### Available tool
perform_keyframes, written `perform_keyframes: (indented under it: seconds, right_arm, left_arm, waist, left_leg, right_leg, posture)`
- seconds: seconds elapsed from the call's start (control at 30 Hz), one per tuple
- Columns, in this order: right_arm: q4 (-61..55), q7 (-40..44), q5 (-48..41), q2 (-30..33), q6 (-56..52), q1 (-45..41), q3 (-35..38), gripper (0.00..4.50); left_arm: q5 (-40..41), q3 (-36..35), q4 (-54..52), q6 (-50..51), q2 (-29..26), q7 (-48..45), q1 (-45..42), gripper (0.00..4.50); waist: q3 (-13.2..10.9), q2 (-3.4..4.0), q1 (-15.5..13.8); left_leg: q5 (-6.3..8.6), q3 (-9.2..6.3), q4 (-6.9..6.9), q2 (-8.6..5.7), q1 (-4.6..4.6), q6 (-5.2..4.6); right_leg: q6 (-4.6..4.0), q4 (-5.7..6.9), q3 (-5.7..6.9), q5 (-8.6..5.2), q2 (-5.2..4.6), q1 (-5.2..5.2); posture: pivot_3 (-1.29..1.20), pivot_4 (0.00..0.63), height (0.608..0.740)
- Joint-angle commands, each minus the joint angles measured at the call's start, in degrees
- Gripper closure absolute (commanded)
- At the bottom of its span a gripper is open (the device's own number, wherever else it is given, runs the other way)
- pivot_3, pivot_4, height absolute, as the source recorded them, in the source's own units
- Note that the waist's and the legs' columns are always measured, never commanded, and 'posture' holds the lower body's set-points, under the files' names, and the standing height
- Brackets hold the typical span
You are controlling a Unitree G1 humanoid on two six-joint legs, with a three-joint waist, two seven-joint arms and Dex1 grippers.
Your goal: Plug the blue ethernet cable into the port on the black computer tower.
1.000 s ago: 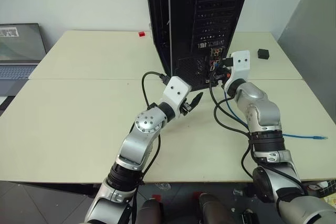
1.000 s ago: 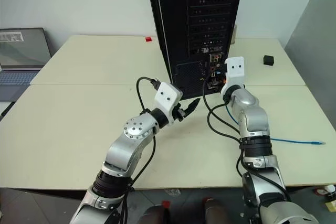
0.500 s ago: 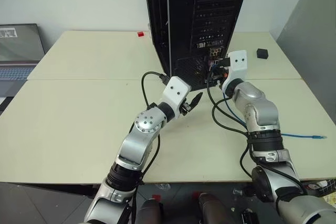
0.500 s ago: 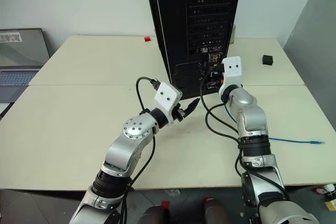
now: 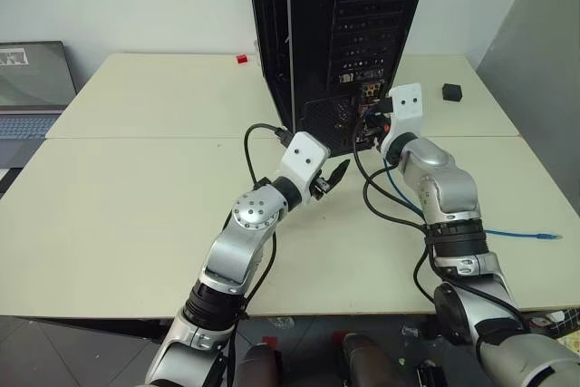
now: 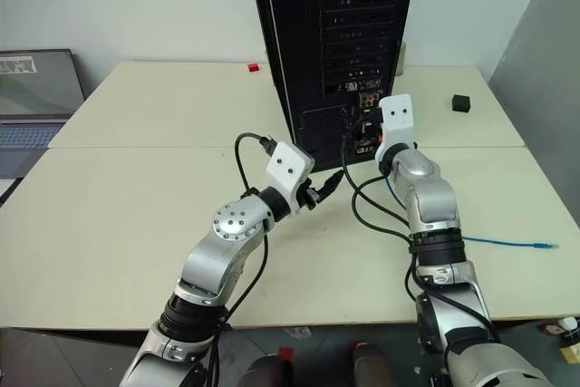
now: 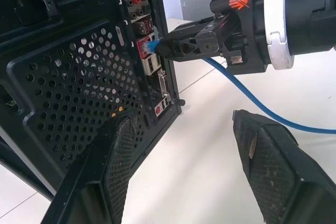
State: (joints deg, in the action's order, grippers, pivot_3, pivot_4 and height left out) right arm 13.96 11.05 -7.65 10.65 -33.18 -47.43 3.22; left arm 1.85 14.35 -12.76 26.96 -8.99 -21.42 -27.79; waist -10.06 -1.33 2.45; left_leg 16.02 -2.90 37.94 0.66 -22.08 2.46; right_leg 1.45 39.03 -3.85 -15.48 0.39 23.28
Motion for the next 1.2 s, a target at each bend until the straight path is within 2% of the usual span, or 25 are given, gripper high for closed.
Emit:
perform_keyframes:
  seconds: [0.03,0.53,0.6,0.63,0.67,0.7,0.87,1.03,1.2]
  right_arm:
    - [0.32,-0.99,0.34,0.05,0.28,-2.74,0.49,4.49]
    - [5.32,-0.86,0.23,-0.86,3.09,-5.86,0.19,4.49]
    - [4.79,0.06,0.25,-0.29,3.65,-4.94,-0.02,3.79]
    - [4.52,0.58,0.34,0.08,3.85,-4.51,-0.21,3.79]
    - [4.16,1.15,0.40,0.48,3.94,-4.08,-0.40,3.59]
    - [3.97,1.52,0.44,0.72,4.00,-3.84,-0.51,3.19]
    - [0.54,4.77,-0.05,3.17,3.02,-1.28,-1.00,2.30]
    - [-6.95,9.39,-1.87,5.89,-0.17,2.29,-1.92,1.29]
    - [-17.55,17.73,-5.74,12.31,-5.24,6.33,-1.92,0.09]
  left_arm:
    - [-0.20,-0.34,-1.60,-0.68,0.32,0.38,-0.54,1.41]
    - [-0.26,-0.46,-1.58,-0.50,0.31,0.69,-0.57,1.41]
    - [-0.23,-0.58,-1.64,-0.53,0.11,0.68,-0.41,1.41]
    - [-0.21,-0.66,-1.64,-0.55,0.00,0.64,-0.37,1.41]
    - [-0.19,-0.77,-1.59,-0.58,-0.16,0.57,-0.40,1.41]
    - [-0.18,-0.83,-1.55,-0.60,-0.26,0.52,-0.43,1.41]
    - [0.27,-2.05,-0.33,-0.43,-1.57,-0.09,-1.57,1.41]
    - [0.55,-3.40,0.26,1.75,-3.47,-0.98,-2.32,1.41]
    - [0.11,-3.81,0.59,4.87,-8.13,-3.64,-3.38,1.41]
  waist:
    - [0.00,0.00,0.00]
    - [0.00,0.00,0.85]
    - [0.00,0.00,0.87]
    - [0.00,0.00,0.85]
    - [0.00,0.00,0.75]
    - [0.00,0.00,0.74]
    - [0.00,0.00,0.62]
    - [0.00,0.00,0.45]
    - [-0.02,0.01,0.37]
  left_leg:
    - [0.00,0.00,0.00,0.00,0.00,0.00]
    - [0.00,0.03,0.01,0.03,0.06,0.00]
    - [0.00,0.05,0.01,0.02,0.07,0.00]
    - [0.00,0.05,0.01,0.03,0.07,0.00]
    - [0.00,0.04,0.01,0.02,0.06,0.00]
    - [0.00,0.01,0.00,0.02,0.04,0.00]
    - [0.00,0.02,-0.03,-0.01,-0.05,0.00]
    - [0.00,-0.04,-0.02,-0.02,-0.09,0.00]
    - [0.00,-0.08,-0.02,-0.02,-0.11,0.00]
  right_leg:
    - [0.00,0.00,0.00,0.00,0.00,0.00]
    - [0.01,0.06,-0.07,0.00,0.02,0.00]
    - [0.01,0.06,-0.08,0.01,0.03,-0.01]
    - [0.01,0.06,-0.08,0.01,0.03,-0.01]
    - [0.01,0.06,-0.07,0.01,0.04,0.00]
    - [0.01,0.04,-0.05,0.01,0.04,0.00]
    - [0.01,-0.06,-0.05,0.01,-0.02,0.01]
    - [0.01,-0.05,-0.03,0.00,-0.04,0.04]
    - [0.02,-0.06,0.07,0.00,-0.01,0.04]
  posture:
    - [0.00,0.150,0.740]
    - [0.00,0.150,0.740]
    - [0.00,0.150,0.740]
    - [0.00,0.150,0.740]
    - [0.00,0.150,0.740]
    - [0.00,0.150,0.740]
    - [0.00,0.150,0.740]
    - [0.00,0.150,0.740]
    - [0.00,0.150,0.740]
